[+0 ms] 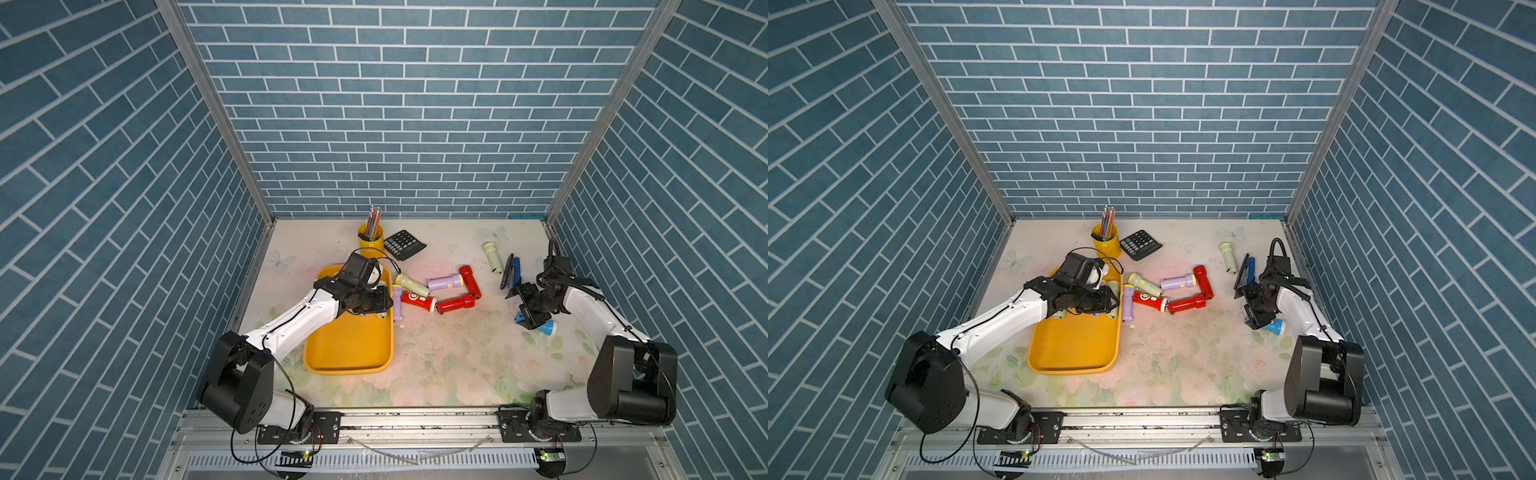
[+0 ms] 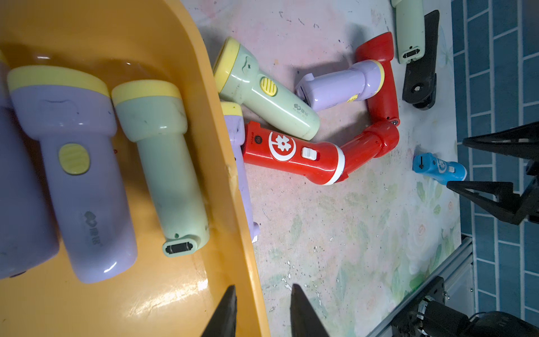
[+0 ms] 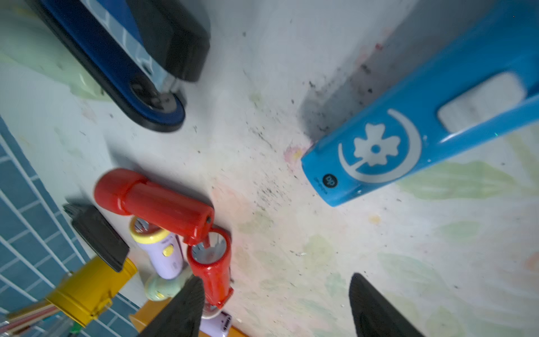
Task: Put the flashlights into the storage boxes
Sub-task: Pick up the flashlight from the center of the board.
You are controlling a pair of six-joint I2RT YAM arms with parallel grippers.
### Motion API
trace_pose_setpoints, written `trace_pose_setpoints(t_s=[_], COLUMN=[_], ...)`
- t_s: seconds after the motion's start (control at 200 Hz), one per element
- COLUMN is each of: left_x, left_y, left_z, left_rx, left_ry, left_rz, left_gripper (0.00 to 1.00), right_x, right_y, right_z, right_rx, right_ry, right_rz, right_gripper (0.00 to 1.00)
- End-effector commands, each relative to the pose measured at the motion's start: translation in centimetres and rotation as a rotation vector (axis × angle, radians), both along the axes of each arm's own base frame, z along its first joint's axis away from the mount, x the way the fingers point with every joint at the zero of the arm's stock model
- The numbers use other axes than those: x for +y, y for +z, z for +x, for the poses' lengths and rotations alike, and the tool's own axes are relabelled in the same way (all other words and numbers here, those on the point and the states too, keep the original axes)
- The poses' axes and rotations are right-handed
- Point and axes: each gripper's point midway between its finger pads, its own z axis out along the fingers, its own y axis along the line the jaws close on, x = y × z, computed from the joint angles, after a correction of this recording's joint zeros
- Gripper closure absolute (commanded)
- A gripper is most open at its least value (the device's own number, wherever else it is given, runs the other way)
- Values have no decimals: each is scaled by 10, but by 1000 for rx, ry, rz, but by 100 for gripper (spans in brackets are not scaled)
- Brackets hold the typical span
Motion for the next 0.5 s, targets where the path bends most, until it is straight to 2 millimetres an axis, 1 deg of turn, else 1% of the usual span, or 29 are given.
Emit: trace_pose_setpoints(t_s=[0.0,0.095,0.22,0.395,0.495], left_x=[-5,-4,-4,-2,-2], left_y=[-1,-2,-3,-7,-9], left_z=[0,0,-1,-3,-2], left_rx=[-3,-3,-2,10,13], left_ry=[-22,-28,-37,-41,-38], left_rz=[-5,0,9,21,21], left_gripper=[68,68,68,68,68], right_x=[-22,-32,-38,-52,-58], right_y=[-11,-21,-33,-45,-49], right_z=[-8,-18,-22,-24,-23], right_rx=[69,120,150,167,177], right_ry=[-307,-416,-513,-587,-608], right_rz=[-14,-31,-20,-21,-20], right_gripper=[23,23,24,24,23])
